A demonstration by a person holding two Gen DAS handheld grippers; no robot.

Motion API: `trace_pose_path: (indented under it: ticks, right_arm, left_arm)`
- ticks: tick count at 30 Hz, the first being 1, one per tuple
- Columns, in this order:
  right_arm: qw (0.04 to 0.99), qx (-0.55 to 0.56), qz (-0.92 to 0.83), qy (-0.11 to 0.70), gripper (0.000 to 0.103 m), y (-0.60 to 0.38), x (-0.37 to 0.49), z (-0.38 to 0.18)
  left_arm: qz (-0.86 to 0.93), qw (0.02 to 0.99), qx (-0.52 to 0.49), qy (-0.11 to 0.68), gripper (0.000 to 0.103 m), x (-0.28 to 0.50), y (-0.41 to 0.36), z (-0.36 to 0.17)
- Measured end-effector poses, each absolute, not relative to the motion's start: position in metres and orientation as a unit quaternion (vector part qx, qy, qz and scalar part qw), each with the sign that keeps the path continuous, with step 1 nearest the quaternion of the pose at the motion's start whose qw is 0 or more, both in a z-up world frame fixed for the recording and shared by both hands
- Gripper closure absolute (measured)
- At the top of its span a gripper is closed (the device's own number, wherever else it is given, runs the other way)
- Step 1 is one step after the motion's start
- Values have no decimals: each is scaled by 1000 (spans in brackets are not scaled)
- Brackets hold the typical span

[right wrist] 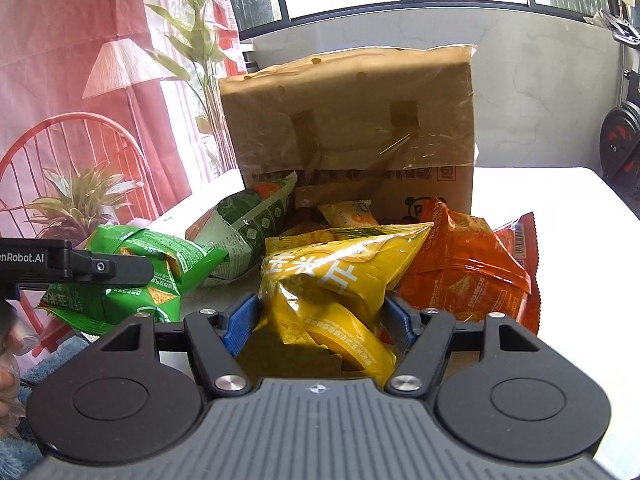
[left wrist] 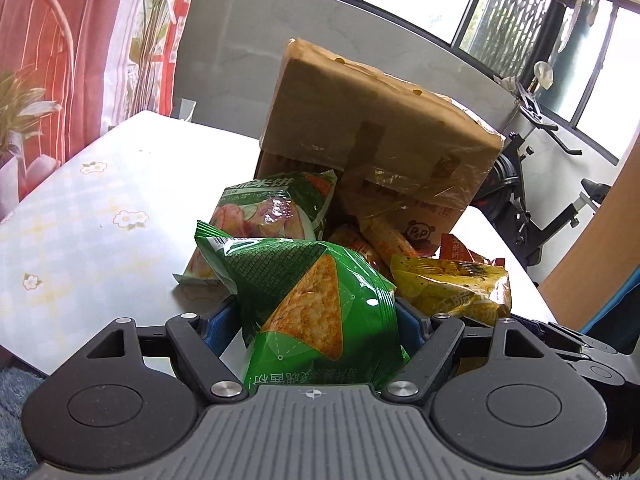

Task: Organize snacks
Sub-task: 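Lift both bags and drop them into the cardboard box, opening both tools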

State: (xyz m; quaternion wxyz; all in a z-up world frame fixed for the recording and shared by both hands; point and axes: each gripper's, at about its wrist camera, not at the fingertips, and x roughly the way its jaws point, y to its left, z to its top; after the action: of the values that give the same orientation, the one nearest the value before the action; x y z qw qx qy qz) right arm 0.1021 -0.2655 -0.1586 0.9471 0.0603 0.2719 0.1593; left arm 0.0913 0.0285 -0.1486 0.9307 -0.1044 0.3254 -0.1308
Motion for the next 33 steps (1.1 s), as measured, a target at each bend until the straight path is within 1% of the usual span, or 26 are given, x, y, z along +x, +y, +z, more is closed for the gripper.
trace_pose_path:
  ticks: [10,15,19,25,33]
  right_arm:
    - [954,67,144,254,34,-272,99,-154]
    - [956,67,144,248,34,-274,98,-152]
    - [959,68,138,238,34,-278,96,-149]
    - [970,61,125,198,34,-291,98,-128]
    - [982,43,106,153,34,-311,117,-100]
  left_arm:
    - [-156,946,-59,279,22,80,19,-138]
    - [-148,950,-48,270,22,81,19,-136]
    - [-133,960,-28,244,22,82,24,-125]
    - [-118,974,-9,191,22,92,36,-98]
    - [-108,981,30,161,22,120,29,-75]
